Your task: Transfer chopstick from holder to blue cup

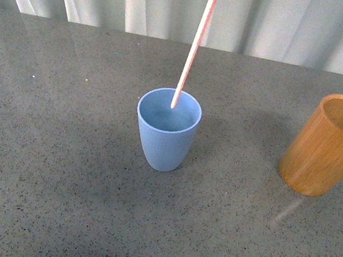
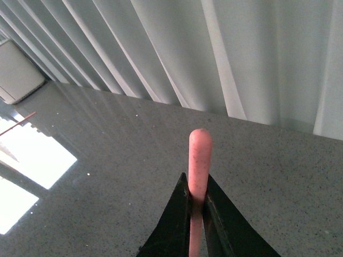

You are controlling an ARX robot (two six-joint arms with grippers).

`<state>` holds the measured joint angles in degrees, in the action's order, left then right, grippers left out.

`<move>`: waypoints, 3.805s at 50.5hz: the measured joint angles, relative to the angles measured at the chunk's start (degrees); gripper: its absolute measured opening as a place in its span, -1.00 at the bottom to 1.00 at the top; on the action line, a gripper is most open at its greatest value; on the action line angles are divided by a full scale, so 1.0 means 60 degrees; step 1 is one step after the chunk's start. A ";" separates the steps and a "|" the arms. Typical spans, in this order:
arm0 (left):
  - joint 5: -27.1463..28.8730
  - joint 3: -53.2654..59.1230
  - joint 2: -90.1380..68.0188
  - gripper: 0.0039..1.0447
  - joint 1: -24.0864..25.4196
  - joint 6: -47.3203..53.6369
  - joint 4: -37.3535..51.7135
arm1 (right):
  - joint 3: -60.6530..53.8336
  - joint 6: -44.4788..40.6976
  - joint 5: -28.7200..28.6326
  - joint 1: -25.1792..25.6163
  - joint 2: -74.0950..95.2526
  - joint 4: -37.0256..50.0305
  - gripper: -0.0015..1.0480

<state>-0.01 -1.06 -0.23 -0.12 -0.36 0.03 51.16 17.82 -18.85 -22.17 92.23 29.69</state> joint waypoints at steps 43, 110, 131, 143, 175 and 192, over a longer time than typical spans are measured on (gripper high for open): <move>0.0000 0.0000 0.0000 -0.94 0.0000 0.0000 0.0000 | -0.1104 -0.0718 0.0729 0.0357 -0.0080 0.0324 0.42; 0.0004 0.0000 0.0007 -0.94 0.0000 0.0011 0.0000 | -0.8280 -0.2973 0.3151 0.3668 -0.8655 0.1552 -0.98; 0.0004 0.0000 0.0007 -0.94 0.0000 0.0011 0.0000 | -0.8306 -0.2969 0.3151 0.3672 -1.0965 -0.0561 -0.98; 0.0004 0.0000 0.0007 -0.94 0.0000 0.0015 0.0000 | -0.8309 -0.2969 0.3151 0.3672 -1.2036 -0.1588 -0.98; 0.0004 0.0000 0.0007 -0.94 0.0000 0.0015 0.0000 | -0.8306 -0.2969 0.3151 0.3672 -1.4593 -0.4433 -0.98; 0.0004 0.0000 0.0018 -0.54 0.0000 0.0015 0.0000 | -0.8309 -0.2969 0.3155 0.3672 -1.5329 -0.4929 -0.75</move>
<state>0.01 -1.06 -0.12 -0.12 -0.27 0.03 1.30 0.01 0.08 -0.14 0.25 0.12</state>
